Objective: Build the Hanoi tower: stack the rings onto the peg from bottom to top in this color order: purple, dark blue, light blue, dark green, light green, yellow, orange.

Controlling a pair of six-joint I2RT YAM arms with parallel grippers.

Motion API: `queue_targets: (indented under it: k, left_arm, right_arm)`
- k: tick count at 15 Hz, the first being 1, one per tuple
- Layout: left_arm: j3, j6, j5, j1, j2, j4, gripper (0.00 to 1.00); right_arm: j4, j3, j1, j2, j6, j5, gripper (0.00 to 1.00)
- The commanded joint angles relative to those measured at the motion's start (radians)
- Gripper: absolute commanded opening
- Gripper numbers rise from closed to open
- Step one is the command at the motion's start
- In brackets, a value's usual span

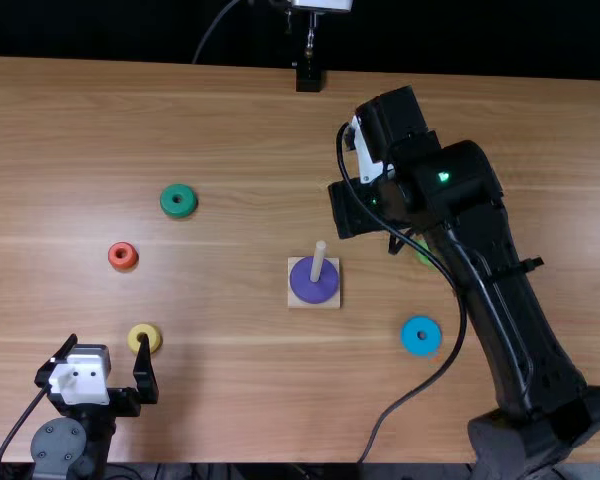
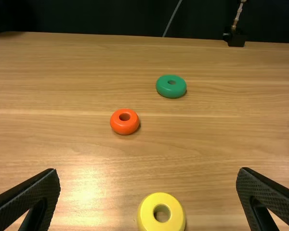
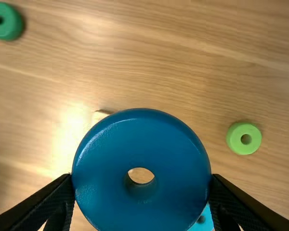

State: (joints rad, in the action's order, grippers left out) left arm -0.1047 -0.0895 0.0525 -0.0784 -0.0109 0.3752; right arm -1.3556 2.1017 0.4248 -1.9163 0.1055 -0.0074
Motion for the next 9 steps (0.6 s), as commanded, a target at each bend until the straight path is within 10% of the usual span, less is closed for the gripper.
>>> queue_targets:
  k: [1,9]
  left_arm:
    - [0.105,0.008,-0.010,0.005,0.011,0.078,1.00]
    - [0.105,0.008,-0.010,0.005,0.011,0.078,1.00]
  right_arm:
    - [-0.013,0.035,0.032,0.034,-0.006,0.000,0.00]
    - [-0.024,0.012,0.103,0.062,-0.001,0.000,0.00]
